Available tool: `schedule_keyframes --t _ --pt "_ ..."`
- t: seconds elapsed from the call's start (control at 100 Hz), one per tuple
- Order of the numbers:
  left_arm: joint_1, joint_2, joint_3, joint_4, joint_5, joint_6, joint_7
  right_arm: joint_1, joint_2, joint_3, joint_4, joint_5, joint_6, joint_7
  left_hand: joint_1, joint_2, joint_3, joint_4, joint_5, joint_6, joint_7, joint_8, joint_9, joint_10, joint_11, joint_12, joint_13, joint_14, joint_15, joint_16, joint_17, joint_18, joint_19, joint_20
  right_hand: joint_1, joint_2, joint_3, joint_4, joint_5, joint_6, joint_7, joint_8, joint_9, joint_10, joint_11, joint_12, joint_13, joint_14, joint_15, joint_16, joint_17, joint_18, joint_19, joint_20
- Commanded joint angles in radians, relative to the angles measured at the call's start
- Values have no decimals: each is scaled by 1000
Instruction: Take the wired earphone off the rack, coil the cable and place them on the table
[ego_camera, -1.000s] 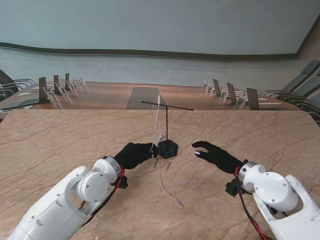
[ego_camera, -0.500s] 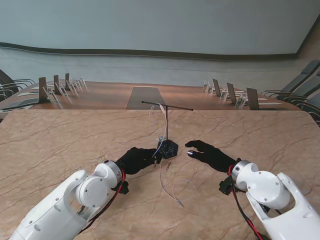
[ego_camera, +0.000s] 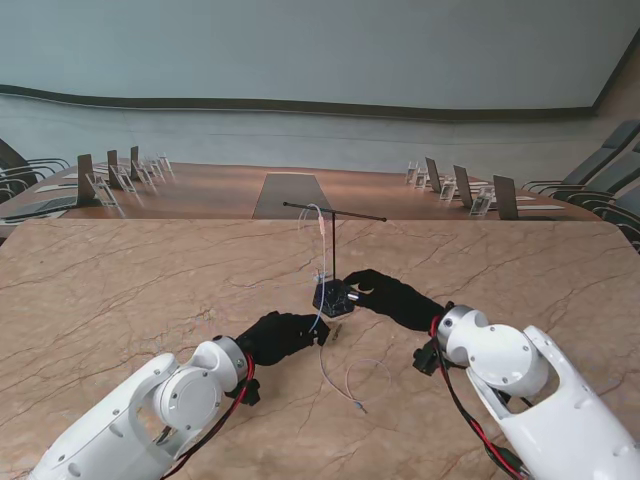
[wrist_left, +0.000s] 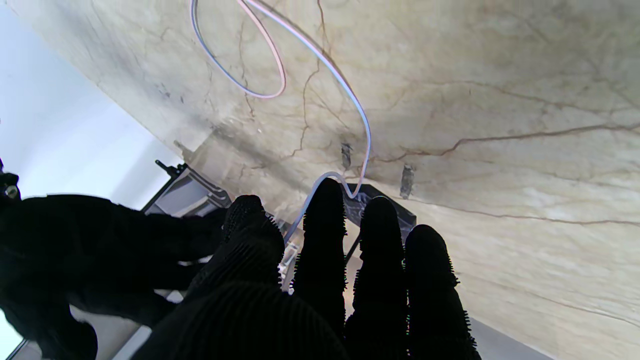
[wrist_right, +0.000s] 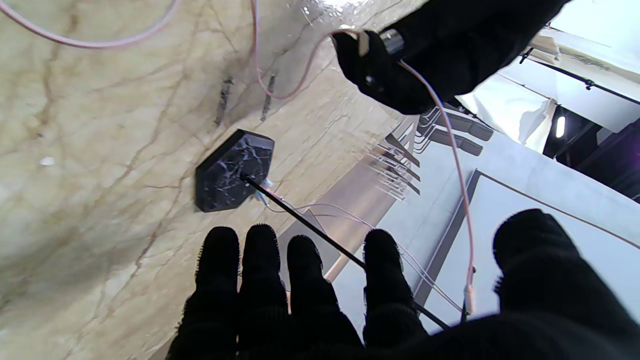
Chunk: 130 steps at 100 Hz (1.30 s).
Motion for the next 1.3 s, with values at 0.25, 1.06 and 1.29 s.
schedule_keyframes --t 0.25,1.06,1.29 --pt "8 2 38 -14 -20 -9 -28 67 -16 -49 23 23 11 1 80 62 46 23 102 -46 274 140 11 1 60 40 -21 11 27 23 -7 -46 30 25 20 -4 -23 -18 -26 9 -105 39 8 -1 -13 -4 -13 -11 44 16 -34 -10 103 2" --pt "11 17 93 -31 -19 25 -83 205 -49 -154 129 112 10 -47 80 64 44 25 94 -43 267 127 9 0 62 38 -20 7 18 17 -16 -29 -20 -6 144 0 -19 -7 -2 5 -394 480 8 -5 58 28 19 -11 90 27 -16 2 181 -9" --pt "16 19 92 -35 -17 33 -89 219 -57 -163 143 123 11 -66 80 63 45 26 92 -41 266 124 8 2 61 35 -20 6 15 15 -18 -28 -29 -12 327 96 -98 12 -14 -57 -50 322 5 -9 175 64 53 -5 123 27 -8 7 237 -34"
